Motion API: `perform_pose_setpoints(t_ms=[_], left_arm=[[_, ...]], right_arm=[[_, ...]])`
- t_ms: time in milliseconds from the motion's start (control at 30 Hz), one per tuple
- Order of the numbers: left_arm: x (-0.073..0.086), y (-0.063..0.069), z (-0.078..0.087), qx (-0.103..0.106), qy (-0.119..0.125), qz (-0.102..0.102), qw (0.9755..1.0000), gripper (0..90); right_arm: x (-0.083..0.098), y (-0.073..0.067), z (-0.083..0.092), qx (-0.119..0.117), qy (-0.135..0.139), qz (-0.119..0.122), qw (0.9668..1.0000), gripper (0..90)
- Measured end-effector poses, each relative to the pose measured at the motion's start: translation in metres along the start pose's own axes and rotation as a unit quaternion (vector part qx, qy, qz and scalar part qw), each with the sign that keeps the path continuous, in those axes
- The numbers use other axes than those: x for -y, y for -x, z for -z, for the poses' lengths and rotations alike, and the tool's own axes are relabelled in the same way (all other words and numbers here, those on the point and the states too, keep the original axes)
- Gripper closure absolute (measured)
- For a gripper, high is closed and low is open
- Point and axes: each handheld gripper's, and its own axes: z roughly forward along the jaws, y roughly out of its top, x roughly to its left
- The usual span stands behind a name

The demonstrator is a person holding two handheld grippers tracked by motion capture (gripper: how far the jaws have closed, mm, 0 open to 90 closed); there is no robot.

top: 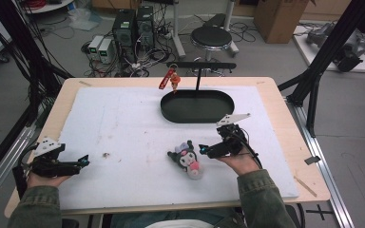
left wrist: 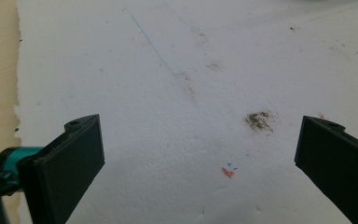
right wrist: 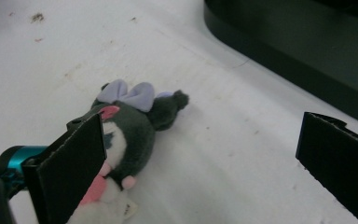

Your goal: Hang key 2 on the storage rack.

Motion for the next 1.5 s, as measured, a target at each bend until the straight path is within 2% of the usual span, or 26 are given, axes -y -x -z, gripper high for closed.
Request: perform_pose_setpoints(t_ms=[133,200,267,367,400,433,467,500,533,633,667,700,733,767,833,867,900,933,967,1033,1067,1100,1133,1200,1300,1500], left_arm=[[0.002,-0.002,0.001,-0.004,-0.003,0.0,1.0,1.7],[0.003,-0.003,0.001,-0.007,-0.003,0.001,1.0,1.7],[0.004,-0.005,0.001,-0.008,-0.002,0.004,1.0,1.7],[0.005,-0.006,0.002,-0.01,-0.002,0.006,0.9999,1.7],[0.005,-0.006,0.002,-0.011,-0.003,0.006,0.9999,1.7],[0.005,-0.006,0.002,-0.012,-0.003,0.009,0.9999,1.7],[0.005,-0.006,0.001,-0.012,-0.004,0.009,0.9999,1.7],[0.005,-0.006,0.001,-0.012,-0.005,0.008,0.9999,1.7],[0.005,-0.006,0.001,-0.011,-0.004,0.009,0.9999,1.7],[0.004,-0.005,0.001,-0.009,-0.003,0.007,0.9999,1.7],[0.004,-0.005,0.001,-0.01,-0.003,0.006,0.9999,1.7],[0.005,-0.006,0.001,-0.009,-0.003,0.006,0.9999,1.7],[0.006,-0.007,0.0,-0.012,-0.008,0.009,0.9999,1.7],[0.006,-0.007,0.0,-0.012,-0.008,0.009,0.9999,1.7],[0.007,-0.008,0.0,-0.015,-0.01,0.011,0.9998,1.7],[0.007,-0.008,0.0,-0.016,-0.011,0.012,0.9997,1.7],[0.008,-0.008,0.0,-0.017,-0.011,0.013,0.9997,1.7],[0.008,-0.009,0.001,-0.018,-0.011,0.015,0.9997,1.7],[0.008,-0.009,0.001,-0.018,-0.012,0.015,0.9996,1.7],[0.009,-0.009,0.001,-0.017,-0.014,0.017,0.9996,1.7],[0.009,-0.009,0.0,-0.017,-0.018,0.015,0.9996,1.7],[0.009,-0.009,0.0,-0.017,-0.018,0.015,0.9996,1.7],[0.01,-0.008,0.0,-0.016,-0.02,0.015,0.9996,1.7],[0.01,-0.008,-0.001,-0.017,-0.02,0.016,0.9995,1.7],[0.01,-0.007,-0.001,-0.015,-0.025,0.013,0.9995,1.7],[0.009,-0.005,-0.003,-0.013,-0.033,0.004,0.9994,1.7]], right_arm=[[-0.004,-0.012,-0.012,-0.01,-0.028,0.003,0.9995,0.5],[-0.004,-0.015,-0.014,-0.012,-0.032,0.004,0.9994,0.5],[-0.006,-0.025,-0.021,-0.02,-0.047,0.011,0.9986,0.5],[-0.007,-0.032,-0.026,-0.025,-0.059,0.015,0.9979,0.5],[-0.007,-0.039,-0.031,-0.027,-0.069,0.019,0.9971,0.5],[-0.007,-0.039,-0.031,-0.027,-0.069,0.019,0.9971,0.5],[-0.007,-0.045,-0.037,-0.015,-0.076,0.021,0.9967,0.5],[-0.007,-0.045,-0.037,-0.015,-0.076,0.021,0.9967,0.5],[-0.005,-0.049,-0.042,-0.004,-0.086,0.025,0.996,0.5],[-0.003,-0.053,-0.049,0.002,-0.099,0.026,0.9948,0.5],[0.0,-0.055,-0.054,0.004,-0.113,0.027,0.9932,0.5],[0.0,-0.055,-0.054,0.004,-0.113,0.027,0.9932,0.5],[0.003,-0.058,-0.058,-0.002,-0.127,0.026,0.9916,0.5],[0.003,-0.058,-0.058,-0.002,-0.127,0.026,0.9916,0.5],[0.006,-0.061,-0.063,-0.008,-0.145,0.021,0.9892,0.5],[0.009,-0.064,-0.068,-0.004,-0.17,0.019,0.9853,0.6],[0.009,-0.064,-0.068,-0.004,-0.17,0.019,0.9853,0.6],[0.012,-0.067,-0.072,-0.006,-0.193,0.017,0.981,2.6],[0.013,-0.068,-0.073,-0.011,-0.201,0.022,0.9792,5.9],[0.014,-0.069,-0.072,-0.001,-0.2,0.029,0.9793,8.8],[0.013,-0.07,-0.068,0.01,-0.198,0.029,0.9798,23.7],[0.013,-0.07,-0.068,0.01,-0.198,0.029,0.9798,23.7],[0.012,-0.067,-0.065,0.007,-0.196,0.024,0.9803,33.8],[0.011,-0.064,-0.063,-0.004,-0.196,0.016,0.9805,37.4],[0.01,-0.062,-0.061,-0.015,-0.197,0.017,0.9801,40.3],[0.003,-0.059,-0.051,-0.021,-0.181,0.014,0.9831,41.8]])
